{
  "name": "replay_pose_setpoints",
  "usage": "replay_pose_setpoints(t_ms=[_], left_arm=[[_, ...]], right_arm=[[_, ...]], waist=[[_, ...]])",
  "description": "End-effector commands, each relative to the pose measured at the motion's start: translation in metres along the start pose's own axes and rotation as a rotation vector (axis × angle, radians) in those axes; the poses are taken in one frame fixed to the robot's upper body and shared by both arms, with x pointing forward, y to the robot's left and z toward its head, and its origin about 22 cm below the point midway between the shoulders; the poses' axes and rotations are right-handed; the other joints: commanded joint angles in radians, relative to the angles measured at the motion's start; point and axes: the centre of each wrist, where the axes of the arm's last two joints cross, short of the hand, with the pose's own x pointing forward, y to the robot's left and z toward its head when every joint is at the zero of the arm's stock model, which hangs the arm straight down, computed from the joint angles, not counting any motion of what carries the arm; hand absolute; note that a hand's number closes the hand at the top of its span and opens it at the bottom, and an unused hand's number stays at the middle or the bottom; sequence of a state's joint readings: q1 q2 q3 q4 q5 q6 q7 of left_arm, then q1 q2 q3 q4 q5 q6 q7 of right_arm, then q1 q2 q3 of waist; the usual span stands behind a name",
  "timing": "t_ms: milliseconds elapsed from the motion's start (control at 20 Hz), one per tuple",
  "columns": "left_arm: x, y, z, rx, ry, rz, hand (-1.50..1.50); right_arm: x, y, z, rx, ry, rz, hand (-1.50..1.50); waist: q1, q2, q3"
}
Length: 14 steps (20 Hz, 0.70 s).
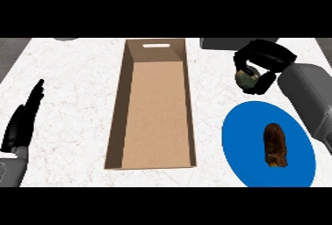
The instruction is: Pick the squash from the plate and place it in the cardboard box
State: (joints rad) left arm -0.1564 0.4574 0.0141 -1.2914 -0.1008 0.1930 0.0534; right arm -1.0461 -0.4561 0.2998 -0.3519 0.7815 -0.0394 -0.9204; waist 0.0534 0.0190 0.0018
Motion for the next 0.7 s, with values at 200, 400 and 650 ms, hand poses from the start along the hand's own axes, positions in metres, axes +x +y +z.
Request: replay_pose_setpoints(t_ms=[200,400,650], left_arm=[[-0.004,0.005,0.006,0.007,0.013,-0.020,0.00],[-0.003,-0.001,0.004,0.003,0.028,-0.012,0.00],[0.001,0.017,0.006,0.030,0.019,-0.025,0.00]], right_arm=[[0.003,-0.058,-0.015,-0.315,-0.204,-0.019,1.50],[0.016,-0.063,-0.037,-0.313,-0.289,-0.079,1.50],[0.047,-0.082,-0.079,-0.249,-0.352,-0.208,1.50]], waist=[[-0.012,-0.008,0.000],[-0.024,-0.010,-0.001],[-0.038,-0.021,-0.002]])
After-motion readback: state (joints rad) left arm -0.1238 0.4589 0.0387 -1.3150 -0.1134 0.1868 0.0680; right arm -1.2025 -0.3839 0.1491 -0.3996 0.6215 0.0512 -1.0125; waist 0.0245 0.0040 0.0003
